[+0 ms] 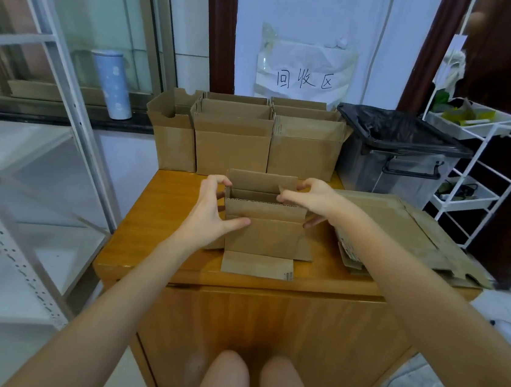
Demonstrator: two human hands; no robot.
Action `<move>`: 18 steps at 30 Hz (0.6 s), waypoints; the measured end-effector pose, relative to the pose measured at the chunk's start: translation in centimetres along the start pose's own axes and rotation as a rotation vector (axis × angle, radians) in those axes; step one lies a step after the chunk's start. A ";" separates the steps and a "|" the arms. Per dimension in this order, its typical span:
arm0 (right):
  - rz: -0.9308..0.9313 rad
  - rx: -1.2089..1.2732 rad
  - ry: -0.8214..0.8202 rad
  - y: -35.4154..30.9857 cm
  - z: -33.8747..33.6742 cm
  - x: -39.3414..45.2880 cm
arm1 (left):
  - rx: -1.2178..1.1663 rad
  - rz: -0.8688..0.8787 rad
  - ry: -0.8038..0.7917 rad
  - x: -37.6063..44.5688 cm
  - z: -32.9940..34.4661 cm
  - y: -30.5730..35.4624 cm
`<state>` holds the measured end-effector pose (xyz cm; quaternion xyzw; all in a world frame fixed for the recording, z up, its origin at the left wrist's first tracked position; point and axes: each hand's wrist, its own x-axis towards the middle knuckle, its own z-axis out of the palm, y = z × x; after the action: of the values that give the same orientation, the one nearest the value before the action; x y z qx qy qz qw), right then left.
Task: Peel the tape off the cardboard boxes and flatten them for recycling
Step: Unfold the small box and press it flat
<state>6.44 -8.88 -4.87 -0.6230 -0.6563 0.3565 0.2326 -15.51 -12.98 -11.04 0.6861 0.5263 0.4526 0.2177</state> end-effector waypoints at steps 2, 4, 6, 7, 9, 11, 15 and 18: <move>-0.016 0.054 -0.035 0.4 -0.6 -0.3 | -0.021 -0.001 0.002 0.0 0.0 -0.1; -0.037 0.108 -0.090 1.0 -1.0 -0.7 | -0.025 0.007 0.001 -0.1 0.0 0.1; -0.037 0.160 -0.120 1.9 -1.0 -0.9 | -0.022 0.019 -0.005 -0.2 0.1 0.1; -0.024 0.206 -0.126 2.3 -1.0 -0.9 | -0.020 0.024 -0.002 -0.3 0.2 0.1; 0.011 0.330 -0.127 3.2 -0.8 -0.6 | -0.018 0.027 0.003 -0.3 0.2 -0.1; 0.028 0.437 -0.118 3.8 -0.5 -0.6 | -0.039 0.015 -0.008 -0.3 0.2 -0.1; -0.055 0.585 -0.180 5.1 0.3 -1.0 | -0.103 -0.120 -0.087 -0.3 0.1 -0.3; -0.134 0.715 -0.265 6.5 0.6 -1.5 | -0.133 -0.272 -0.135 -0.4 0.3 -0.9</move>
<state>10.45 -10.63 -9.97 -0.4070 -0.5542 0.6241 0.3711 -15.70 -12.98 -12.04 0.6215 0.5674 0.4057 0.3567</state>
